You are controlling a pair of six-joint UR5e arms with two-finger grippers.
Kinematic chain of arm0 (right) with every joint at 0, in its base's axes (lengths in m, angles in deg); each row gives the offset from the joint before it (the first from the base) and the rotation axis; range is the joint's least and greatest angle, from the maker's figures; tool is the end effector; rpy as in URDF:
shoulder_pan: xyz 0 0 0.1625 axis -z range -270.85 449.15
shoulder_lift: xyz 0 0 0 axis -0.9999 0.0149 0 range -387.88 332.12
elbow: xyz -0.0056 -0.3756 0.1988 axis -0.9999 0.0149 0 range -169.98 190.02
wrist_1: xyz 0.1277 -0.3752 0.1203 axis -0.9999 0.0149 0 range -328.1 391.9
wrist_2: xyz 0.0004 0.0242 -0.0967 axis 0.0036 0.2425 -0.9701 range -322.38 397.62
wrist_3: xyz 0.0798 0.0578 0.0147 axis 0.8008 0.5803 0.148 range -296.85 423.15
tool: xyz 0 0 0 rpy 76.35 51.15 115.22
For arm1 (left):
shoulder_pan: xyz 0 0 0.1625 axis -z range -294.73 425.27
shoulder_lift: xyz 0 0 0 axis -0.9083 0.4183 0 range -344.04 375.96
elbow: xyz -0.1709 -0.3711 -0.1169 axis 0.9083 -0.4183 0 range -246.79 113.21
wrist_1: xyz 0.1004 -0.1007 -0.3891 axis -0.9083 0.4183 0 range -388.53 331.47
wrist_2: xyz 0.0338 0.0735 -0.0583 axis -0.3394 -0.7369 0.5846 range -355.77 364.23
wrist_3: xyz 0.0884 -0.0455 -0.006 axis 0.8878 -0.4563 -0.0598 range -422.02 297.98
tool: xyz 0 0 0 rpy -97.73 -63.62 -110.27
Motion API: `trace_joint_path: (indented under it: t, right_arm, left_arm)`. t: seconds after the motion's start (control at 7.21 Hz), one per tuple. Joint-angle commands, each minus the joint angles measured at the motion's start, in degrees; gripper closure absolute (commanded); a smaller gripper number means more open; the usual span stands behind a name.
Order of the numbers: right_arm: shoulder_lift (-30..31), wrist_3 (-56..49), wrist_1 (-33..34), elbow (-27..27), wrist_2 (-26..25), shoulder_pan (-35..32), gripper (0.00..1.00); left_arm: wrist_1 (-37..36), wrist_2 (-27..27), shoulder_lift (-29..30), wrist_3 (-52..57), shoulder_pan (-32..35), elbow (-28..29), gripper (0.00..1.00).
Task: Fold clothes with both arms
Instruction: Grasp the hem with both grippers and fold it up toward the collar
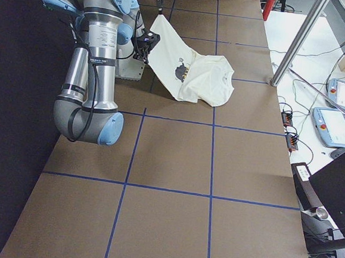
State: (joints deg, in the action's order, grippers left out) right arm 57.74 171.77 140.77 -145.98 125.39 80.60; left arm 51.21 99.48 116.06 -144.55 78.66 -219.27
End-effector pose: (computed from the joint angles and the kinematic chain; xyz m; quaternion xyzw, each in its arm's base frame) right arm -0.2803 -0.1808 0.2008 -0.0207 -0.4343 0.2197 0.8733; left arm 0.2885 -0.1963 0.1644 0.0550 0.5154 -0.0204 0.8549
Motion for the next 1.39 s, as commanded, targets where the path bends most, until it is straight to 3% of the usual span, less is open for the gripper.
trace_joint_path:
  t: [0.0,0.28,0.42,0.83,1.11,1.25]
  right_arm:
    - [-7.4,-5.8,3.1,3.3,1.7,-5.4,1.00]
    - [-15.8,-13.5,3.5,15.0,5.6,-16.7,1.00]
    - [-18.1,-15.6,2.8,21.0,9.7,-22.5,1.00]
    - [-20.9,-21.1,1.4,30.0,10.3,-29.3,1.00]
    - [-22.9,-21.0,-11.8,44.0,9.9,-29.7,1.00]
    - [-23.1,-21.3,-15.7,48.6,9.8,-30.1,1.00]
  left_arm:
    - [-2.0,1.7,6.8,8.3,6.2,6.1,1.00]
    - [-1.6,1.9,16.5,17.4,16.3,21.0,1.00]
    - [-1.3,2.0,18.5,21.4,20.5,25.4,1.00]
    - [5.6,1.9,23.7,24.3,27.3,39.0,1.00]
    - [16.5,1.4,24.1,24.7,27.7,50.4,1.00]
    - [21.7,1.3,25.6,24.7,27.7,57.0,1.00]
